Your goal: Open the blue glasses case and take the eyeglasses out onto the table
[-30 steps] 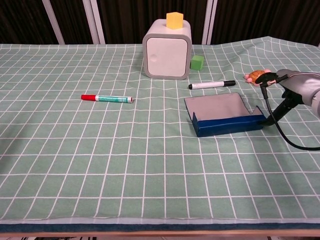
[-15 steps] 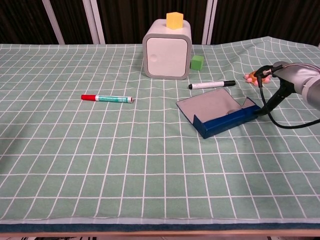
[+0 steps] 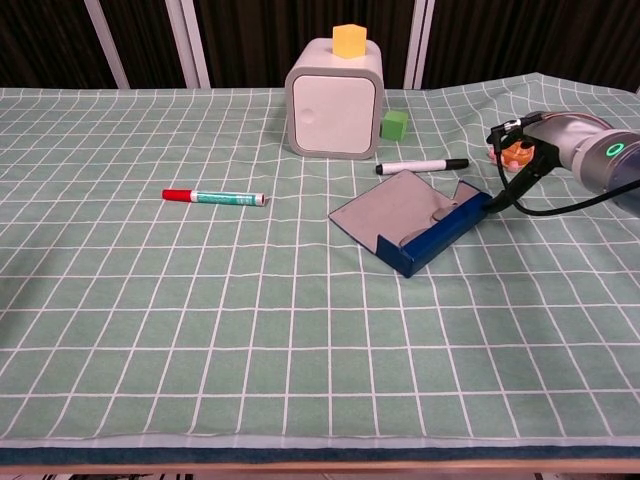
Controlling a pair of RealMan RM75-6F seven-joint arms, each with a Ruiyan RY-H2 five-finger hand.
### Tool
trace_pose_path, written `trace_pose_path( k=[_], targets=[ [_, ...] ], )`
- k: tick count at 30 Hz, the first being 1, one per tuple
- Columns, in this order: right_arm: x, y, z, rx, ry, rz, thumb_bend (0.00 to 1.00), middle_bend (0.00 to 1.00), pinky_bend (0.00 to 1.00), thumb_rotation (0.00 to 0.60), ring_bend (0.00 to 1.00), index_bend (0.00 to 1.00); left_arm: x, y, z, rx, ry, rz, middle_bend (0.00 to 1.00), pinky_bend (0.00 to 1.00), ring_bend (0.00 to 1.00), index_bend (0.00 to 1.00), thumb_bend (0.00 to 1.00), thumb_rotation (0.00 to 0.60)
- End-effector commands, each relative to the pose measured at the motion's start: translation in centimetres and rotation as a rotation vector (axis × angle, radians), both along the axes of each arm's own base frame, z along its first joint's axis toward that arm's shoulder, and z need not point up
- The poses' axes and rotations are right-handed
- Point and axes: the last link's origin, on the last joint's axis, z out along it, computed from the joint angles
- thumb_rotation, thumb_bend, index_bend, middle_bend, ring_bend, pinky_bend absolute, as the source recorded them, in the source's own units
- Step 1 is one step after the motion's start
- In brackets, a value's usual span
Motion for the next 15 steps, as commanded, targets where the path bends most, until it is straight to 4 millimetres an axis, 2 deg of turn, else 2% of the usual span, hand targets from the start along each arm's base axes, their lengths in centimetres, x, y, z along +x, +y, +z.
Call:
trace_pose_path(
  k=[1, 5, 15],
  targets=[
    [0.4, -0.5, -0.3, 0.003, 0.002, 0.000, 0.10, 0.14, 0.23, 0.600, 0.09, 0.16, 0.0, 0.0, 0.0, 0.001, -0.001, 0.000, 0.00, 0.00, 0.00, 0.02, 0.45, 0.600],
    [1.2, -1.3, -1.3, 0.015, 0.021, 0.010, 0.10, 0.14, 0.23, 0.600, 0.09, 0.16, 0.0, 0.0, 0.1, 0.004, 0.000, 0.000, 0.00, 0.00, 0.00, 0.02, 0.45, 0.600],
    [2.1, -3.0, -2.2, 0.029, -0.003, -0.011, 0.10, 0.14, 0.23, 0.600, 0.09, 0.16, -0.1, 0.1, 0.2, 0.010, -0.001, 0.003, 0.00, 0.00, 0.00, 0.02, 0.45, 0.600]
  ],
)
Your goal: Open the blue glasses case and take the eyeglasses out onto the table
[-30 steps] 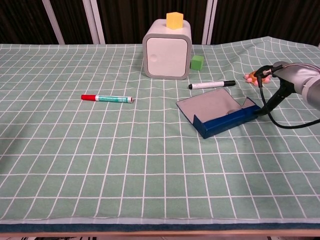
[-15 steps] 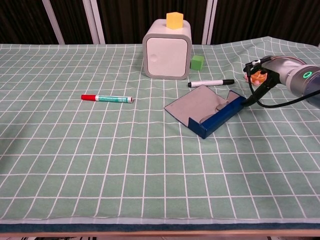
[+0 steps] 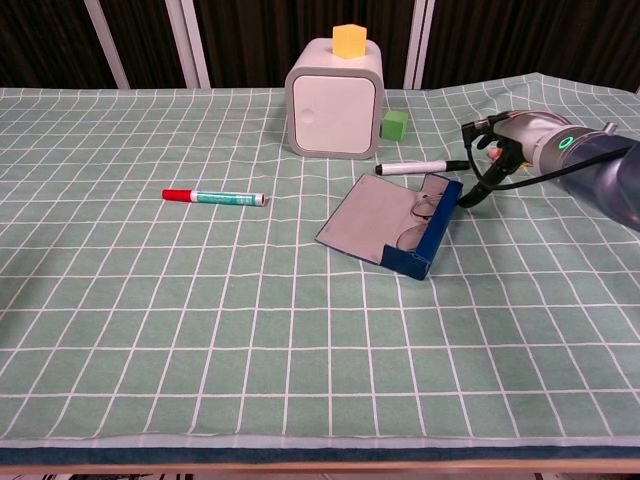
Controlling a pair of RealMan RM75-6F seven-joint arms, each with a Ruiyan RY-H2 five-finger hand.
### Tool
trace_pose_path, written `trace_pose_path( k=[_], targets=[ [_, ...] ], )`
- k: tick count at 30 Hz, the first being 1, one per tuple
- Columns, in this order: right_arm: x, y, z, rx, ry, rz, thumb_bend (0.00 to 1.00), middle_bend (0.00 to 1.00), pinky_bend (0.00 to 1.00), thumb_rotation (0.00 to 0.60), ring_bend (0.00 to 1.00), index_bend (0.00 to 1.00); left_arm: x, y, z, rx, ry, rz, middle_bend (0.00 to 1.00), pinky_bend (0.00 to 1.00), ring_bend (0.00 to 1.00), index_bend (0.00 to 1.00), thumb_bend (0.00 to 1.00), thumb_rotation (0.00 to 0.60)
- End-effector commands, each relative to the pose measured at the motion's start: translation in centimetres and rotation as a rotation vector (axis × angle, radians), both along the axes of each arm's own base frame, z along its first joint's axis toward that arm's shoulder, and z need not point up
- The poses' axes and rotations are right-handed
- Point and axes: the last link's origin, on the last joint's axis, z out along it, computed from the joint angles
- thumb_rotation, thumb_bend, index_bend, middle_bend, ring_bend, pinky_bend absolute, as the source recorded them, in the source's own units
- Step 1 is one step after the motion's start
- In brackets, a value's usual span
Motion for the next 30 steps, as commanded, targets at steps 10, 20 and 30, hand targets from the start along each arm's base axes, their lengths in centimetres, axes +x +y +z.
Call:
trace_pose_path(
  k=[10, 20, 30],
  targets=[
    [2.1, -1.6, -0.7, 0.000, -0.071, 0.010, 0.10, 0.14, 0.23, 0.600, 0.09, 0.16, -0.1, 0.0, 0.1, 0.002, 0.000, 0.005, 0.00, 0.00, 0.00, 0.02, 0.45, 0.600],
    [3.5, -1.6, -2.4, 0.050, -0.072, 0.023, 0.10, 0.14, 0.23, 0.600, 0.09, 0.16, -0.2, 0.1, 0.2, 0.004, 0.000, 0.007, 0.00, 0.00, 0.00, 0.02, 0.45, 0.600],
    [5.1, -2.3, -3.5, 0.077, -0.111, 0.047, 0.10, 0.14, 0.23, 0.600, 0.09, 0.16, -0.2, 0.1, 0.2, 0.004, -0.004, 0.011, 0.00, 0.00, 0.00, 0.02, 0.45, 0.600]
  ],
)
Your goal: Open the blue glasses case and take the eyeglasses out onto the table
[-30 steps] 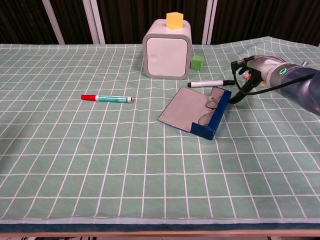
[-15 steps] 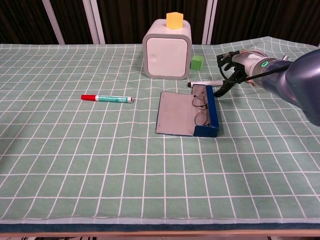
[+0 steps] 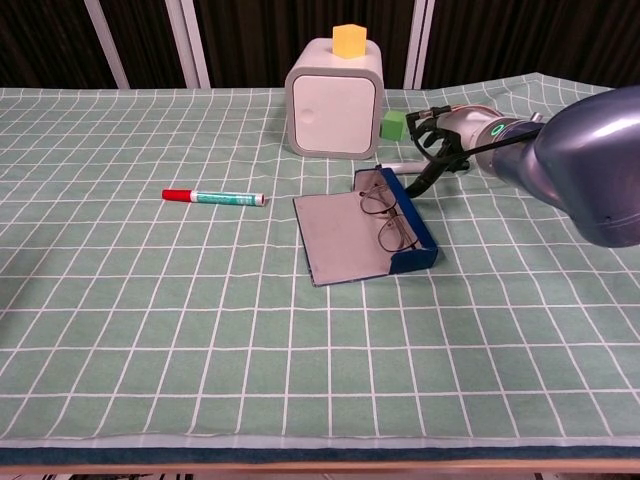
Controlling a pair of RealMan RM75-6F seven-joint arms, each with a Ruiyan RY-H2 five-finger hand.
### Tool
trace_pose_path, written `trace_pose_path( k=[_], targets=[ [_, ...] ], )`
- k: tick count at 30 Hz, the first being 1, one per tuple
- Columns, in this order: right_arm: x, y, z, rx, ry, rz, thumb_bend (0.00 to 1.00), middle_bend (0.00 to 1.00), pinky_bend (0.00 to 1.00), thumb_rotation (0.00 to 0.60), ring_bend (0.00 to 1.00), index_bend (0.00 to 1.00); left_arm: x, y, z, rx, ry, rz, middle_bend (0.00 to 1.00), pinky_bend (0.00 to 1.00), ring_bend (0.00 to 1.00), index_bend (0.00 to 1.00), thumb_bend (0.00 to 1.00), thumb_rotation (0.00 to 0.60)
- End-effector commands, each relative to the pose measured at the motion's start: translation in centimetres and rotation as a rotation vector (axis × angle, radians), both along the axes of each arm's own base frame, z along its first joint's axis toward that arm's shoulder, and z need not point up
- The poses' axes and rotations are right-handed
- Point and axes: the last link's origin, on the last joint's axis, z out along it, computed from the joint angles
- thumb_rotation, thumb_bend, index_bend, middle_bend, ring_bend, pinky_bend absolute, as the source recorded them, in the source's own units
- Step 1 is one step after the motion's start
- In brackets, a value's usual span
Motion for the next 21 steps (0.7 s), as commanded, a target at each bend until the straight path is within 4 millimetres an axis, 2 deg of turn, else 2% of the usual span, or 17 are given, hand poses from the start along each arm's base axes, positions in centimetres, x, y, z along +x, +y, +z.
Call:
trace_pose_path(
  k=[1, 21],
  targets=[
    [0.5, -0.1, -0.7, 0.021, -0.019, 0.009, 0.10, 0.14, 0.23, 0.600, 0.09, 0.16, 0.0, 0.0, 0.0, 0.000, 0.000, 0.000, 0.00, 0.00, 0.00, 0.02, 0.45, 0.600],
    [3.4, 0.4, -3.0, 0.046, -0.064, 0.045, 0.10, 0.14, 0.23, 0.600, 0.09, 0.16, 0.0, 0.0, 0.1, 0.000, -0.005, 0.001, 0.00, 0.00, 0.00, 0.02, 0.45, 0.600]
  ],
)
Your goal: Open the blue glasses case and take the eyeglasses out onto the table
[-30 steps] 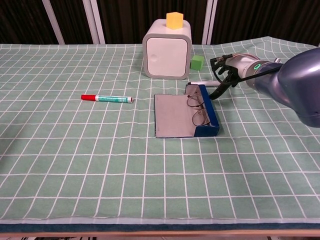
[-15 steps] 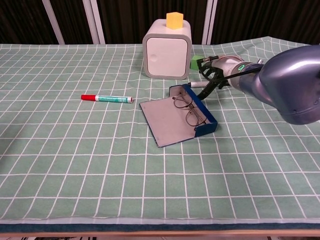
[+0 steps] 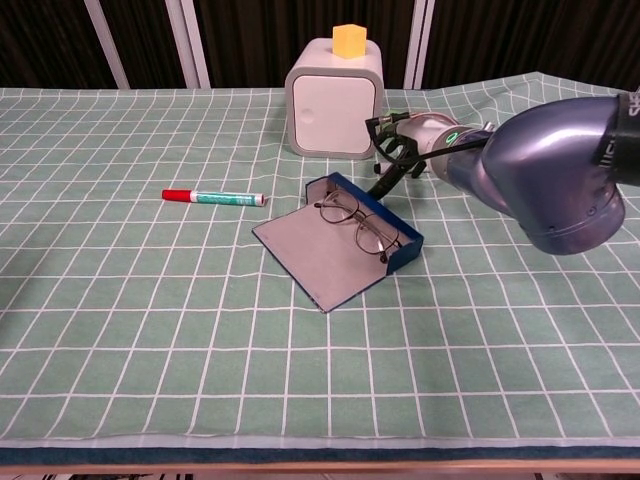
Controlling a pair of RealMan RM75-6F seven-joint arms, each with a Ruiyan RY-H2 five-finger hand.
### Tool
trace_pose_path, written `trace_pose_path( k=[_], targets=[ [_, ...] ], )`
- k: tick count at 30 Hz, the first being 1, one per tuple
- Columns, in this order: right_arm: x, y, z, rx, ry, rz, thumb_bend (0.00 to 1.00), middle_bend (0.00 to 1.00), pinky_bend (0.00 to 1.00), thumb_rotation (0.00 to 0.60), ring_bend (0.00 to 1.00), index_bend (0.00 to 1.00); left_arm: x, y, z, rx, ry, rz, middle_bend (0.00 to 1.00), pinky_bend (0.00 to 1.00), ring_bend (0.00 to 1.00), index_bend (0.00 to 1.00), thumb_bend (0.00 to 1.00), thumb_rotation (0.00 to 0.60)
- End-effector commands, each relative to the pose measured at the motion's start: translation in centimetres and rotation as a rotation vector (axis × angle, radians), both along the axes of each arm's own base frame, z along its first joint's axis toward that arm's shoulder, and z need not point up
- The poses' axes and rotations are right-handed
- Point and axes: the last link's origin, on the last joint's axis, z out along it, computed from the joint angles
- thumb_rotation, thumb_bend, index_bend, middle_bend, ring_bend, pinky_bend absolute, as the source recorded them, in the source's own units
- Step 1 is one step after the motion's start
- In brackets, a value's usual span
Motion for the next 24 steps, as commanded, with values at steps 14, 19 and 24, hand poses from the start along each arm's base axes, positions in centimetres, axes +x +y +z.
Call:
trace_pose_path(
  k=[14, 19, 24],
  targets=[
    [2.5, 1.1, -1.1, 0.020, -0.030, 0.040, 0.10, 0.14, 0.23, 0.600, 0.09, 0.17, 0.0, 0.0, 0.0, -0.002, -0.002, 0.005, 0.00, 0.00, 0.00, 0.02, 0.45, 0.600],
    [3.0, 1.2, -1.4, 0.024, -0.038, 0.042, 0.10, 0.14, 0.23, 0.600, 0.09, 0.17, 0.0, 0.0, 0.0, -0.001, -0.003, 0.007, 0.00, 0.00, 0.00, 0.02, 0.45, 0.600],
    [3.6, 1.5, -1.9, 0.036, -0.043, 0.049, 0.10, 0.14, 0.23, 0.600, 0.09, 0.17, 0.0, 0.0, 0.0, -0.002, -0.006, 0.007, 0.00, 0.00, 0.00, 0.02, 0.45, 0.600]
  ],
)
